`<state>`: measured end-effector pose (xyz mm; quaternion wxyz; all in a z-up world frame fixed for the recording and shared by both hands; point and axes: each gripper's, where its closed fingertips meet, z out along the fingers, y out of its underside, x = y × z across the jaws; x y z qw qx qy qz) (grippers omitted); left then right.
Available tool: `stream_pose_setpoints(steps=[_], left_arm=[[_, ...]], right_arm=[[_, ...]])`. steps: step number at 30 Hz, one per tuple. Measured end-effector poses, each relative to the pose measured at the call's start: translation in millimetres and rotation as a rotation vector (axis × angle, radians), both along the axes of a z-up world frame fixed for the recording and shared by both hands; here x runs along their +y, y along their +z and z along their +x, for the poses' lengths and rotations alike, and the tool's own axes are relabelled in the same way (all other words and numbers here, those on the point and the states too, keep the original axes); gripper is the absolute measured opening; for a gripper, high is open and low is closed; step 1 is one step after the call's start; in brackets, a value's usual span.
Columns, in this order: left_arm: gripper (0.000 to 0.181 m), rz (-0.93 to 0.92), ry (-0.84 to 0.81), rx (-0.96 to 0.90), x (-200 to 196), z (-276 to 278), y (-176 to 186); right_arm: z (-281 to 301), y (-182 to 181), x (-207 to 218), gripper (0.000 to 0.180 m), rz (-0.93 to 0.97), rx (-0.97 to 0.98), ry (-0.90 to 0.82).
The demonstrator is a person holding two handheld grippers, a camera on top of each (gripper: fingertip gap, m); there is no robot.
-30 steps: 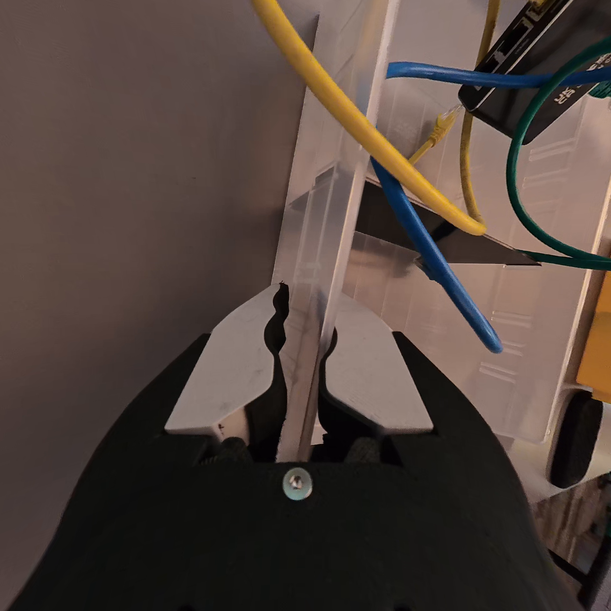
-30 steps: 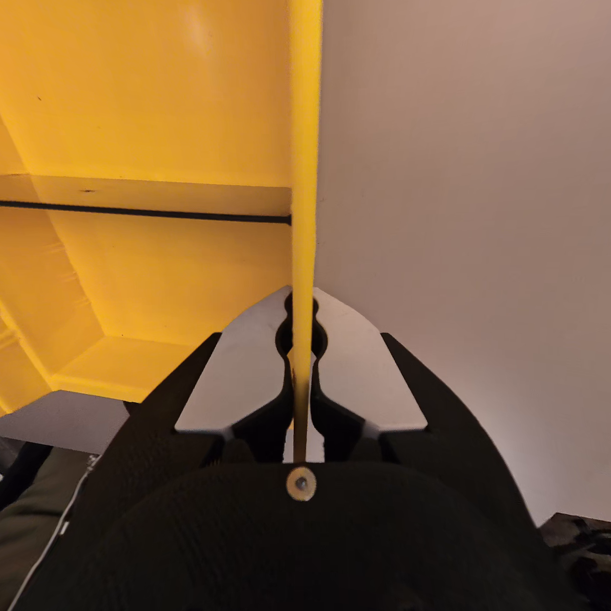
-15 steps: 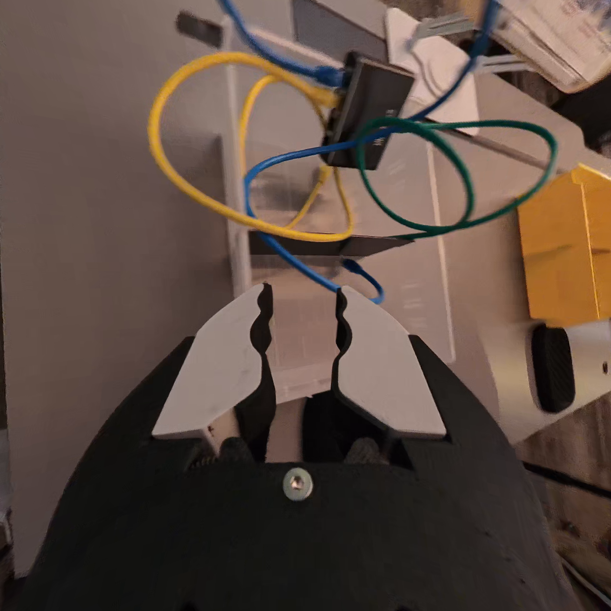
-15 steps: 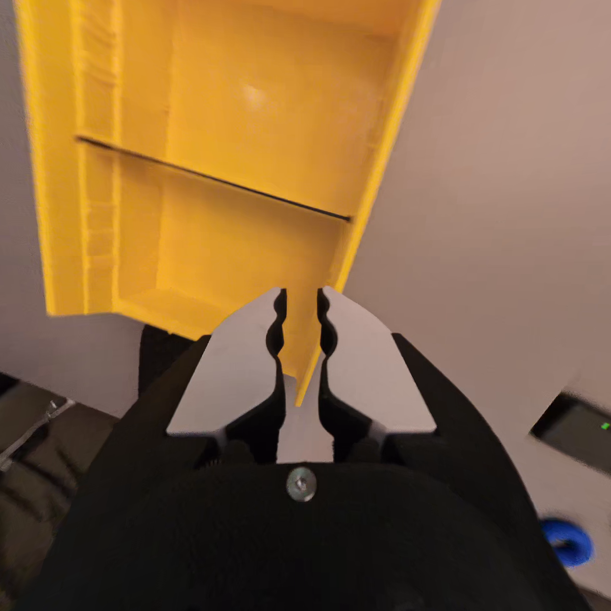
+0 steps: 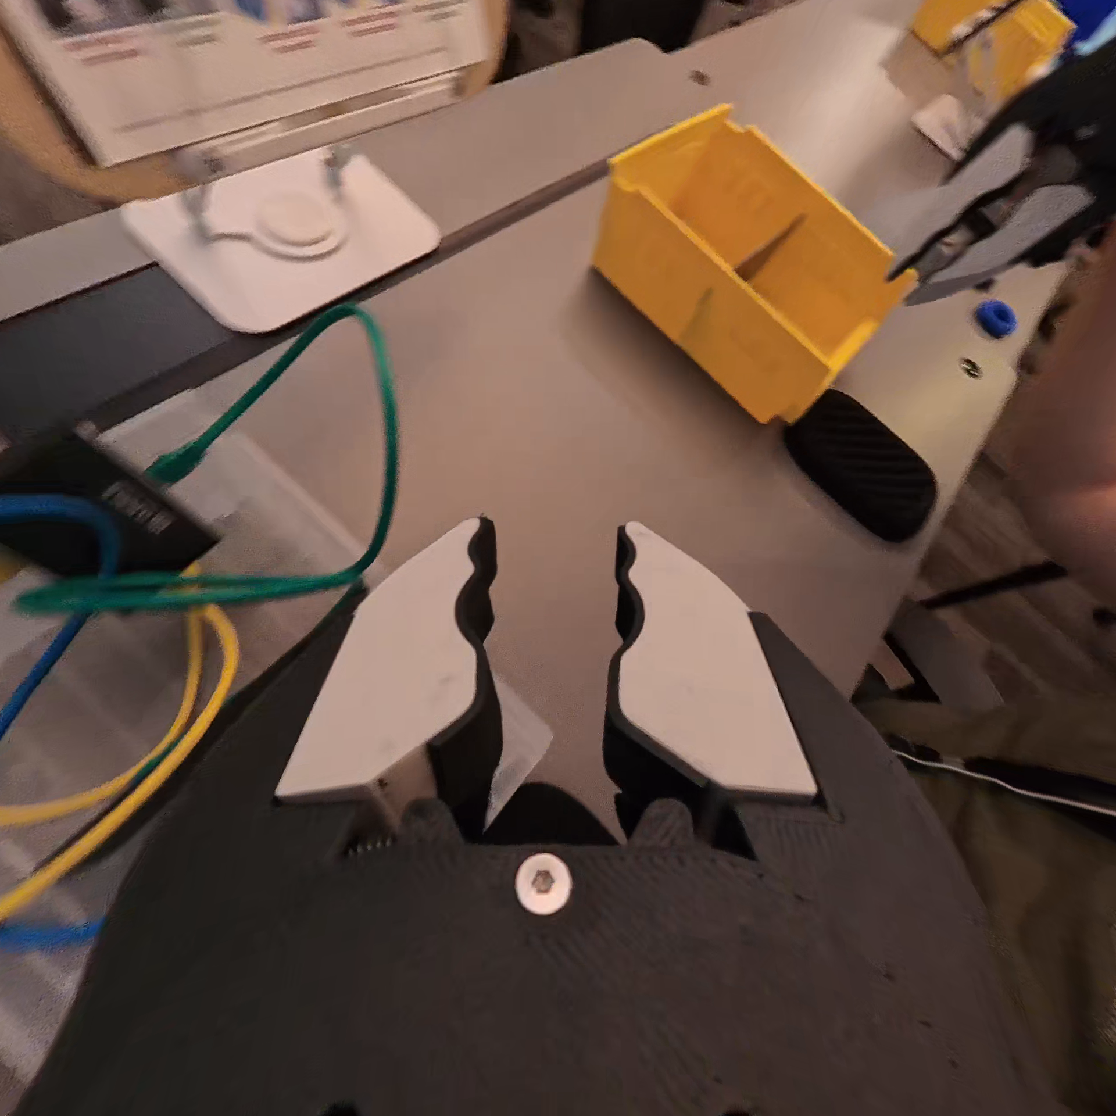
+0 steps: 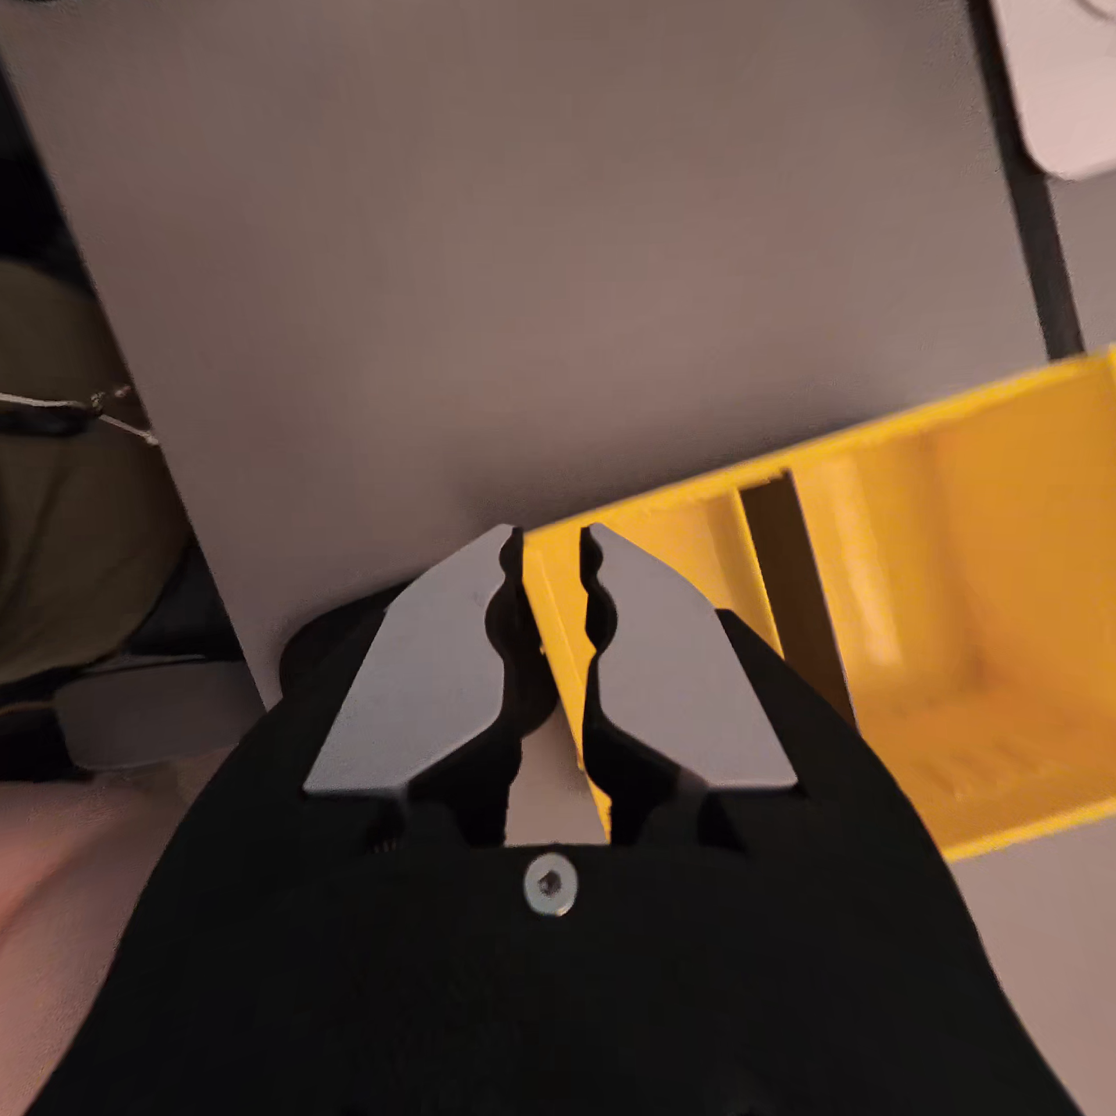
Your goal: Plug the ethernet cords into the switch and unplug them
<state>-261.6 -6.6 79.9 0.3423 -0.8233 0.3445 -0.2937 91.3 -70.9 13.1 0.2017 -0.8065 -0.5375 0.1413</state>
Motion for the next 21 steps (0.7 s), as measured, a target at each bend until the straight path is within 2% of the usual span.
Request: stream_pose_setpoints(steps=[4,9,11,12,13,16,21], left_arm=[[0.038,0.023,-0.113,0.029,4.9,30.5,9.6],[0.037,0.098,-0.137,0.031,8.6,29.1,0.8],[0.036,0.092,-0.164,0.099,11.0,21.2,-9.6],[0.037,0.096,-0.149,0.126,15.9,16.0,-12.0],[0.037,0.106,-0.13,0.14,20.8,10.8,-14.0],[0.037,0.096,-0.098,0.158,25.9,1.0,-16.1],[0.037,0.135,-0.153,0.231,19.8,12.2,-18.7]], right_arm=[[-47.4,-5.0,-5.0,0.018,0.024,-0.052,0.15],[-68.3,-24.4,11.5,0.018,0.054,-0.225,0.17],[-76.3,-35.6,20.6,0.017,0.081,-0.195,0.16],[-80.5,-43.7,19.5,0.016,0.068,-0.174,0.211],[-77.9,-50.8,22.6,0.015,0.056,-0.223,0.246],[-74.0,-63.9,38.0,0.011,0.027,-0.271,0.202],[-68.9,-77.7,43.0,0.009,-0.001,-0.334,0.202]])
